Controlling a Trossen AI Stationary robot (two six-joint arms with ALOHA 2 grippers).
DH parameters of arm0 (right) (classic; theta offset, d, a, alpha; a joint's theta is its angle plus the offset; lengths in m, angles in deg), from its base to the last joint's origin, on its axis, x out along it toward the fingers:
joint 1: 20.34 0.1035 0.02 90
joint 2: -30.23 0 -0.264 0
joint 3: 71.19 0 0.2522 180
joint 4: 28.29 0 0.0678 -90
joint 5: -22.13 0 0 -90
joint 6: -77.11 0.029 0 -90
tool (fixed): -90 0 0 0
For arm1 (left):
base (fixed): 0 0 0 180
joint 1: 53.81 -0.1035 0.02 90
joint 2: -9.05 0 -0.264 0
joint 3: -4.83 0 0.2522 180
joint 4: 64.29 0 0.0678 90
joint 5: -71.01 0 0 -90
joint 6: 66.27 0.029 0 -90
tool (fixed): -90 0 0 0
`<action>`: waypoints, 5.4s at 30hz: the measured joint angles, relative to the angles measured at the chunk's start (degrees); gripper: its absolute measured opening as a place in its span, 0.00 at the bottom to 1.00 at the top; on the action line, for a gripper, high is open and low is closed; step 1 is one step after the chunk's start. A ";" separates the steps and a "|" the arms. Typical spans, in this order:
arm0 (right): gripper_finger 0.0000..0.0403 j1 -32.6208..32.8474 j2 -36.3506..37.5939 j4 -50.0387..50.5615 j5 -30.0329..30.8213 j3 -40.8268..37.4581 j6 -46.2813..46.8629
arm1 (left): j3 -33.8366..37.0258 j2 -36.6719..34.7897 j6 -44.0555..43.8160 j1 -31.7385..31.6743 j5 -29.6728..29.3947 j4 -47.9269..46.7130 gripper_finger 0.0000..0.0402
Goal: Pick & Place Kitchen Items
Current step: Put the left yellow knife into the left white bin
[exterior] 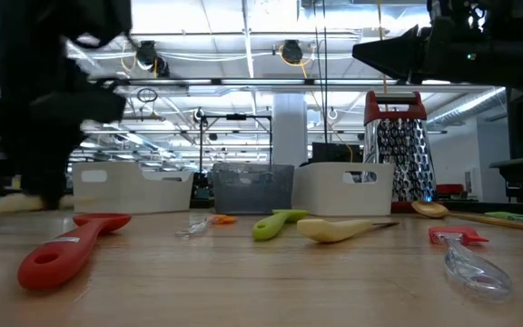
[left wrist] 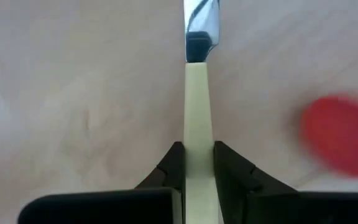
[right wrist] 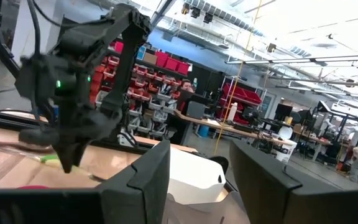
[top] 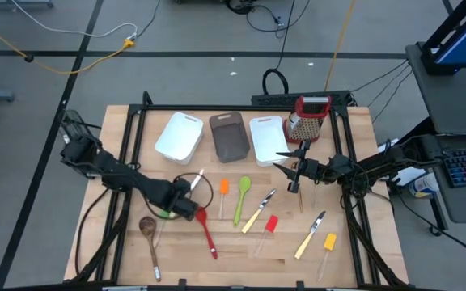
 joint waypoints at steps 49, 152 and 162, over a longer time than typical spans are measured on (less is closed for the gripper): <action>0.40 0.00 0.00 -0.24 0.17 0.00 -1.80 | -11.61 -6.81 61.49 -50.17 0.17 -26.08 0.12; 0.53 -1.65 -12.52 33.28 -36.18 21.33 9.43 | -11.61 -22.99 43.61 -32.34 -11.96 -22.72 0.32; 0.51 4.14 -22.57 34.11 -37.65 24.00 15.28 | -11.61 -22.99 43.59 -32.34 -11.96 -22.74 0.32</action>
